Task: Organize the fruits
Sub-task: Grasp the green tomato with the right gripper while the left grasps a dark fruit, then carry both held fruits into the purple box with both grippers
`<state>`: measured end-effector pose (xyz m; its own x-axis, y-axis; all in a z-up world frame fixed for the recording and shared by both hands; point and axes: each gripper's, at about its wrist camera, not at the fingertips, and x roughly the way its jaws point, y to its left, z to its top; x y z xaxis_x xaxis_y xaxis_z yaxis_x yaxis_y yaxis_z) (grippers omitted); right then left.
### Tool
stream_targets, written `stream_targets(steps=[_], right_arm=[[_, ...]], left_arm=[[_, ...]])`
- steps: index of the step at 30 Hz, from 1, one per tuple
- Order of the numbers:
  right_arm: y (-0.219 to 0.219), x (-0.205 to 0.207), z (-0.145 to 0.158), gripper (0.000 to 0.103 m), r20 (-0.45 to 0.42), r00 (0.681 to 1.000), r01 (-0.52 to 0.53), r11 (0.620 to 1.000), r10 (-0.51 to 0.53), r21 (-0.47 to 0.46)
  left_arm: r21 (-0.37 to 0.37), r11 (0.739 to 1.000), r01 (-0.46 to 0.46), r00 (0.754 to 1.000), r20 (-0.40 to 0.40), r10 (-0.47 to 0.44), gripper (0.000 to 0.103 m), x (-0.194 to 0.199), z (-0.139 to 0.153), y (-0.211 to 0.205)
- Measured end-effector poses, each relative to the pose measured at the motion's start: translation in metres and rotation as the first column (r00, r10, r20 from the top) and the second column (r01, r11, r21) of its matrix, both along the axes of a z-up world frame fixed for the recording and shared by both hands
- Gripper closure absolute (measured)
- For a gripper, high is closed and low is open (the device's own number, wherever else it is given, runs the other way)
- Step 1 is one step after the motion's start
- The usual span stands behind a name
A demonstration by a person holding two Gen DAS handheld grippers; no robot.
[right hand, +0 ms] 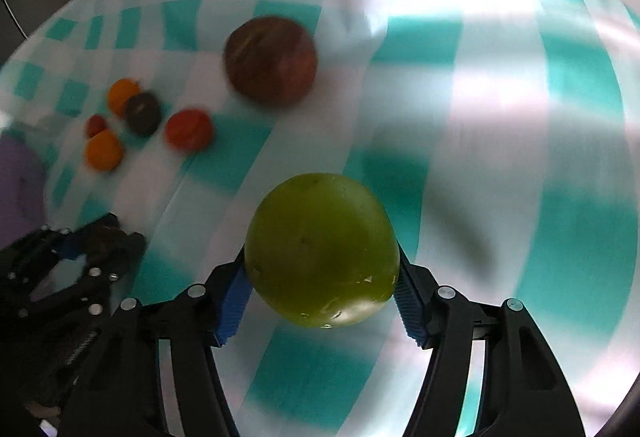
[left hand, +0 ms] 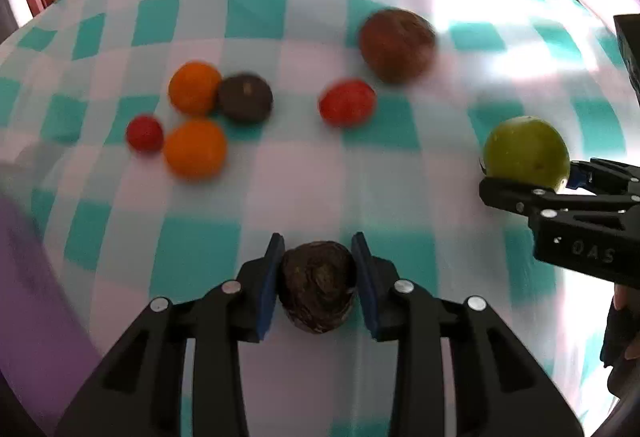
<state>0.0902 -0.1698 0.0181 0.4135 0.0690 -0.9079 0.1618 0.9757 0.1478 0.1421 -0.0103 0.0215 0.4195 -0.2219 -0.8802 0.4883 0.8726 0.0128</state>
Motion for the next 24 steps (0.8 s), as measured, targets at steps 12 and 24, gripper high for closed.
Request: stream_targets(steps=[12,24], right_arm=[[0.015,-0.174,0.015,0.041,-0.049,0.979,-0.193,0.979,0.196,0.06],[-0.003,-0.258,0.063,0.041,0.045,0.973,-0.228,0.97,0.225,0.089]], left_arm=[[-0.006,0.999,-0.039,0.996,-0.079,0.039,0.068,-0.175,0.012,-0.001],[0.029,0.999,-0.037,0.998,-0.058,0.039,0.068,-0.256,0.042,-0.019]])
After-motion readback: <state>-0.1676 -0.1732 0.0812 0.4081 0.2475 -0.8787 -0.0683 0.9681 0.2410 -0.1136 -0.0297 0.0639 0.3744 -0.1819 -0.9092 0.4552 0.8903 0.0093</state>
